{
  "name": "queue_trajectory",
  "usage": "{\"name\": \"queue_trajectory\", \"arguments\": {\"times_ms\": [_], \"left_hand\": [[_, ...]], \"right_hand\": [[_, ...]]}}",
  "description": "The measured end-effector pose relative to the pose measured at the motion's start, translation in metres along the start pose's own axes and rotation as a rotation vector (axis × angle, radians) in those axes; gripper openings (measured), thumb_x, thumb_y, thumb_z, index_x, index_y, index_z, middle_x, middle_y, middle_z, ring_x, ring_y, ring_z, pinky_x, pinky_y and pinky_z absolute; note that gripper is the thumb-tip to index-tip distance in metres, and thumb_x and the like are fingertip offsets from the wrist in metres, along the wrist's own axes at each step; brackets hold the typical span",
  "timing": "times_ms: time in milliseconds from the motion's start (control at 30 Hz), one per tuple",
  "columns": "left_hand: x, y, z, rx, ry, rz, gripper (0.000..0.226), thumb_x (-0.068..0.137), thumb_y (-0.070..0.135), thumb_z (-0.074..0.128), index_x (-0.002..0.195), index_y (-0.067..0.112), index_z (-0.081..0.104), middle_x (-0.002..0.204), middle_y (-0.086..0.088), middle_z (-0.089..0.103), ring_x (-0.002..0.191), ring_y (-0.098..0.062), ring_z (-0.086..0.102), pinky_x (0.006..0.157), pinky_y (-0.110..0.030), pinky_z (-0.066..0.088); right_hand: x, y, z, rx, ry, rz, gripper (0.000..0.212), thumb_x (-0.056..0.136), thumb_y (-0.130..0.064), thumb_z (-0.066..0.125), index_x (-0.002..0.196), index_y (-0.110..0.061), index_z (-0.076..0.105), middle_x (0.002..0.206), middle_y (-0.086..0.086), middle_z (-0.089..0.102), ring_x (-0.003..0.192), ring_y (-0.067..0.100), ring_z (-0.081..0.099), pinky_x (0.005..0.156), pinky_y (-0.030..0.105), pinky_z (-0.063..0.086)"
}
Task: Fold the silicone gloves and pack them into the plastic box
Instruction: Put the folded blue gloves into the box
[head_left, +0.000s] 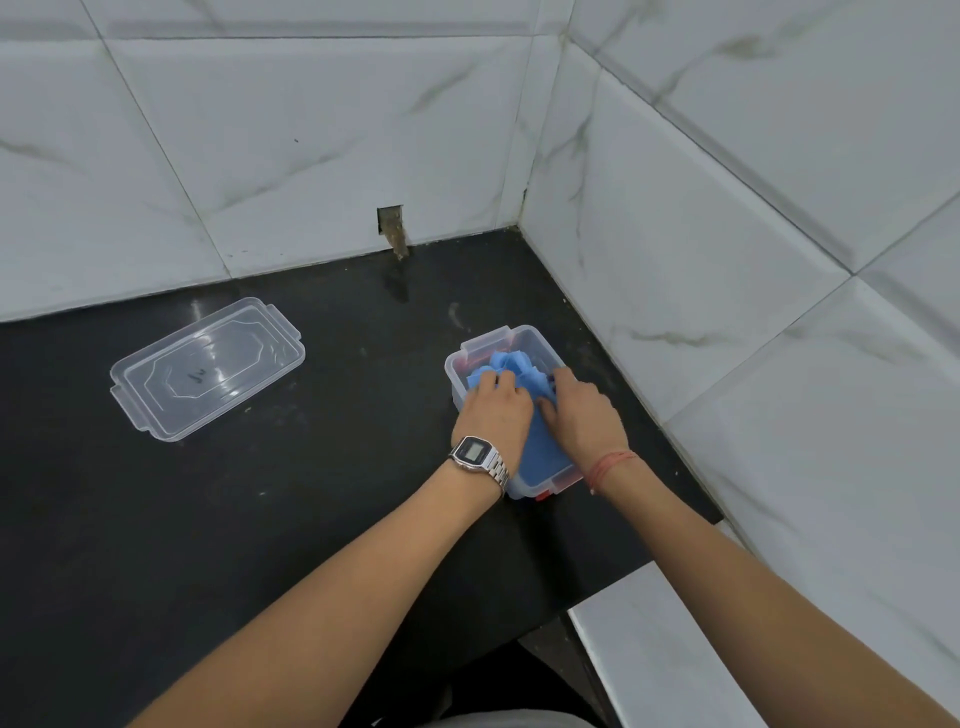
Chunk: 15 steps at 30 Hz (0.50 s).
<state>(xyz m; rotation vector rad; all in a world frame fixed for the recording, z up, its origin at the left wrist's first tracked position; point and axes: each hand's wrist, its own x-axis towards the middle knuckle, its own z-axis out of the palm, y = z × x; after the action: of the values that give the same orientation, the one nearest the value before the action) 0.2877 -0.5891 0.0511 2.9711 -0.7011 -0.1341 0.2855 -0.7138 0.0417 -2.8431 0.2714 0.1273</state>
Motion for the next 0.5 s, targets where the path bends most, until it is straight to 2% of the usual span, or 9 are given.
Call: {"name": "queue_trajectory", "arguments": {"times_ms": [133,200,233,300,367,433,500], "left_hand": [[0.004,0.011,0.0,-0.102,-0.105,-0.014,0.041,0.092,0.011,0.056,0.13,0.005,0.044,0.132,-0.016,0.045,0.12,-0.033,0.046,0.089,-0.04,0.049],[0.009,0.02,0.002,-0.119,-0.109,-0.05,0.044,0.093,0.013,0.054,0.134,0.004,0.039,0.133,-0.017,0.045,0.12,-0.036,0.047,0.088,-0.042,0.051],[0.013,0.025,0.004,-0.142,-0.114,-0.084,0.046,0.094,0.014,0.052,0.135,0.003,0.036,0.135,-0.018,0.043,0.122,-0.037,0.045,0.089,-0.043,0.051],[0.019,0.033,0.009,-0.214,-0.139,-0.159,0.054,0.095,0.018,0.052,0.141,0.003,0.027,0.144,-0.018,0.035,0.133,-0.042,0.035,0.096,-0.051,0.048],[0.022,0.039,0.016,-0.271,-0.152,-0.224,0.066,0.096,0.024,0.051,0.147,0.007,0.014,0.153,-0.015,0.021,0.142,-0.044,0.017,0.1,-0.059,0.041],[0.023,0.04,0.023,-0.288,-0.167,-0.255,0.076,0.096,0.027,0.05,0.151,0.015,-0.001,0.159,-0.01,0.005,0.144,-0.044,0.006,0.101,-0.064,0.036],[0.023,0.038,0.029,-0.28,-0.211,-0.258,0.083,0.096,0.031,0.05,0.15,0.025,-0.014,0.16,-0.007,-0.011,0.145,-0.044,-0.002,0.102,-0.066,0.033]], "right_hand": [[-0.001,0.009,-0.008,-0.114,0.263,-0.141,0.033,0.096,-0.025,0.053,0.127,-0.014,0.053,0.124,0.008,0.06,0.106,0.025,0.059,0.088,0.037,0.052],[0.002,0.014,-0.013,0.082,0.19,-0.055,0.032,0.099,-0.02,0.047,0.129,-0.011,0.053,0.128,0.011,0.059,0.111,0.028,0.058,0.095,0.041,0.049],[0.002,0.017,-0.013,0.16,0.099,-0.005,0.032,0.101,-0.019,0.042,0.129,-0.008,0.052,0.127,0.014,0.06,0.11,0.03,0.059,0.095,0.043,0.049],[-0.003,0.023,-0.009,0.195,-0.036,0.04,0.03,0.104,-0.021,0.035,0.126,-0.007,0.05,0.118,0.019,0.064,0.101,0.033,0.062,0.088,0.043,0.052],[-0.01,0.025,-0.003,0.245,-0.05,0.079,0.027,0.104,-0.023,0.033,0.121,-0.009,0.048,0.109,0.019,0.066,0.086,0.029,0.063,0.076,0.04,0.054],[-0.015,0.024,0.004,0.313,-0.05,0.102,0.021,0.104,-0.022,0.034,0.117,-0.011,0.046,0.104,0.018,0.066,0.075,0.023,0.06,0.064,0.032,0.049],[-0.02,0.021,0.009,0.341,-0.059,0.126,0.018,0.103,-0.021,0.036,0.116,-0.011,0.044,0.103,0.018,0.066,0.073,0.023,0.059,0.064,0.031,0.046]]}}
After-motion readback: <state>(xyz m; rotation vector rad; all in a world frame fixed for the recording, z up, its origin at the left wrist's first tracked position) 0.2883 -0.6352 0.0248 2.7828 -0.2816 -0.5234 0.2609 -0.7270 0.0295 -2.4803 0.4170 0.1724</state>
